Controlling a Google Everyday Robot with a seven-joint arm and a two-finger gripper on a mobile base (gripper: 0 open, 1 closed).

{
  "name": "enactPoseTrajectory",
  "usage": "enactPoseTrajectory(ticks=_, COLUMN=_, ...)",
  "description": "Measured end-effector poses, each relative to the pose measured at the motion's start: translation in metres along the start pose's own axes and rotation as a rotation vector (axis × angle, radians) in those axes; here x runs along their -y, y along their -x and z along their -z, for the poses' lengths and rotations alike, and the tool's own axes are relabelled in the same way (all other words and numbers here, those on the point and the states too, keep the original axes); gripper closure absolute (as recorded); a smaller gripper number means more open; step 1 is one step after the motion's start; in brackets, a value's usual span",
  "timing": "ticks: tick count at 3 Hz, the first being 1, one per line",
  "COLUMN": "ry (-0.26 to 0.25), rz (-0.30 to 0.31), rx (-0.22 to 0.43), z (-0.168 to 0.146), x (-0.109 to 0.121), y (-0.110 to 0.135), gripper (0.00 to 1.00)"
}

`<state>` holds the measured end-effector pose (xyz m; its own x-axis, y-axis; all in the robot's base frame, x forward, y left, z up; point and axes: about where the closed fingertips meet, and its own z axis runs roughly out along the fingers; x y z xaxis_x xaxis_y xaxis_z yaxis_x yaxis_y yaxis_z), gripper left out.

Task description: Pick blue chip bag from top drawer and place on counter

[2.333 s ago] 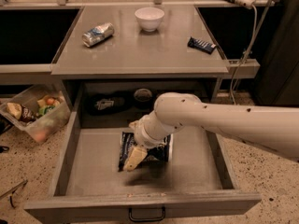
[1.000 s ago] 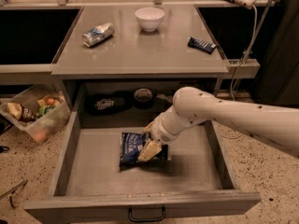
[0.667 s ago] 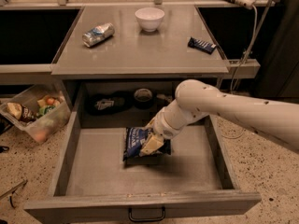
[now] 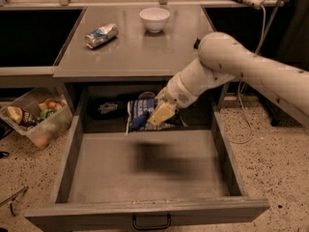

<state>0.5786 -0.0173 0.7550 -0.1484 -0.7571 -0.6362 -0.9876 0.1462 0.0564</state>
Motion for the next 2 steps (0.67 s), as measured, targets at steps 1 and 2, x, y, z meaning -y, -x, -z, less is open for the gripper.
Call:
enactPoseTrajectory(ticks=1, ry=0.104, rz=0.000, rx=0.049, z=0.022, x=0.013, y=0.037, gripper=1.00)
enactPoseTrajectory(ticks=2, ry=0.106, rz=0.038, rx=0.047, z=0.057, x=0.031, y=0.081, gripper=1.00)
